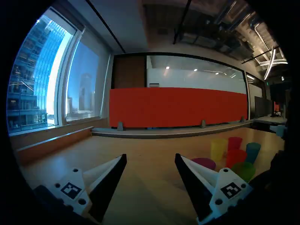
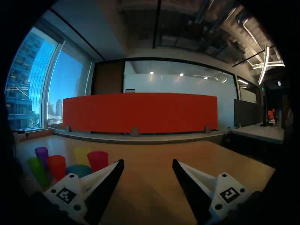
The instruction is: Pour water
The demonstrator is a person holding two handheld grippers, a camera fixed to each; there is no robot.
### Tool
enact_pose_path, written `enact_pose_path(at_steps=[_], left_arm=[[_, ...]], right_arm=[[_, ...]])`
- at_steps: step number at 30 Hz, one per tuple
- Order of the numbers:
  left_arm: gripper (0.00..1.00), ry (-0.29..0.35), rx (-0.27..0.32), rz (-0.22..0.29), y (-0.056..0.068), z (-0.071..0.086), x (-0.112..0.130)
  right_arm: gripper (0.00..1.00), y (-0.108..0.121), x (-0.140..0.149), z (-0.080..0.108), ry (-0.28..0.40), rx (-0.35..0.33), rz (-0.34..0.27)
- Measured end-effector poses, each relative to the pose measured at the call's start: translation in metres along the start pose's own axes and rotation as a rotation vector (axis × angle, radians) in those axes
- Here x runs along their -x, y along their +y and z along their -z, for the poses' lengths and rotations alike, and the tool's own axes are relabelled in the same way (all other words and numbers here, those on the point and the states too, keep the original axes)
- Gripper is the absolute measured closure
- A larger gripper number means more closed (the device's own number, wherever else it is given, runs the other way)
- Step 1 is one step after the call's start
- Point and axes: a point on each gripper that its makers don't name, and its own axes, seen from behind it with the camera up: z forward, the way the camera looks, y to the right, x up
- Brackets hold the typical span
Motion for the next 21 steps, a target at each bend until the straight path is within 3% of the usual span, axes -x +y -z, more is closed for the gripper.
enact_pose_path(at_steps=[21], left_arm=[[0.04, 0.000, 0.000, 0.000, -0.0009, -0.0002, 0.0001]], right_arm=[[0.00, -0.0001, 0.0009, -0.0010, -0.002, 0.000, -0.001]])
